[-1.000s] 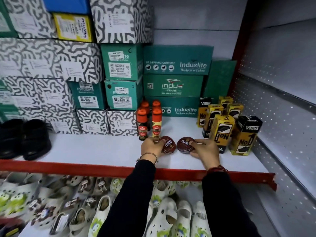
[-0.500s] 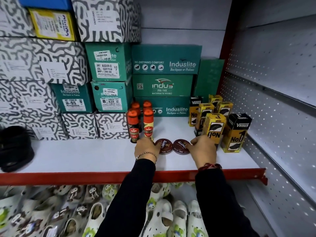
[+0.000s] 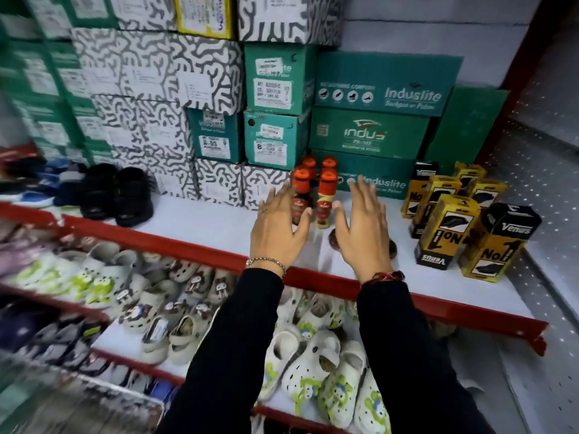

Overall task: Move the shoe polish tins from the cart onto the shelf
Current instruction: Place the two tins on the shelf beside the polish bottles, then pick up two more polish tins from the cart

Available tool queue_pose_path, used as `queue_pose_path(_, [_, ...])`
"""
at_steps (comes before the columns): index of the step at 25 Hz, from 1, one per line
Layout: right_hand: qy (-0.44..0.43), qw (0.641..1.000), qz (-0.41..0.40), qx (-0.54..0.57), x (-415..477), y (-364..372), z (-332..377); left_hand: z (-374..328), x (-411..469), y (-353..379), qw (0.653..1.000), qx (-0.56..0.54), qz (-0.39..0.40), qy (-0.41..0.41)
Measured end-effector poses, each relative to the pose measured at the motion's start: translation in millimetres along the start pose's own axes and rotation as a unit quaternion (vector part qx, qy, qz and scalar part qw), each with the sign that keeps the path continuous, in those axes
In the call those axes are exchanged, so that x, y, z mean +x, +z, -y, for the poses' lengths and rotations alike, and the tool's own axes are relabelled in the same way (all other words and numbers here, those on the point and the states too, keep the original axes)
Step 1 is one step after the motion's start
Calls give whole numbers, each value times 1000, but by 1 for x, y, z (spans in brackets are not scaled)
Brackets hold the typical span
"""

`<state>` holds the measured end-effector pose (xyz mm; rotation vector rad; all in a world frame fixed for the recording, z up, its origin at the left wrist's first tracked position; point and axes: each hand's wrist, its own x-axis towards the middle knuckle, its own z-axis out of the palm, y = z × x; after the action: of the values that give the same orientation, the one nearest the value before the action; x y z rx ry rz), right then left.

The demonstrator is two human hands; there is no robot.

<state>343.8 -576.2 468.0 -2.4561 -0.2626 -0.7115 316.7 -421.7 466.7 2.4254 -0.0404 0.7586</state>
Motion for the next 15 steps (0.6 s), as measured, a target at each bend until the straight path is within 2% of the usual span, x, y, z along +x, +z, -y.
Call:
queue_pose_path(4, [-82,996,33,31,-13,20,48,28,-32,-43,993,92,-68,-39])
queue_pose_path(7, [-129,986,66,86,-33,41,89,52,-64,-76,980,134,-110,-102])
queue_pose_path(15, [-247,925,235,170,-120,130,200,149,-178,-153,919,201,-165,-295])
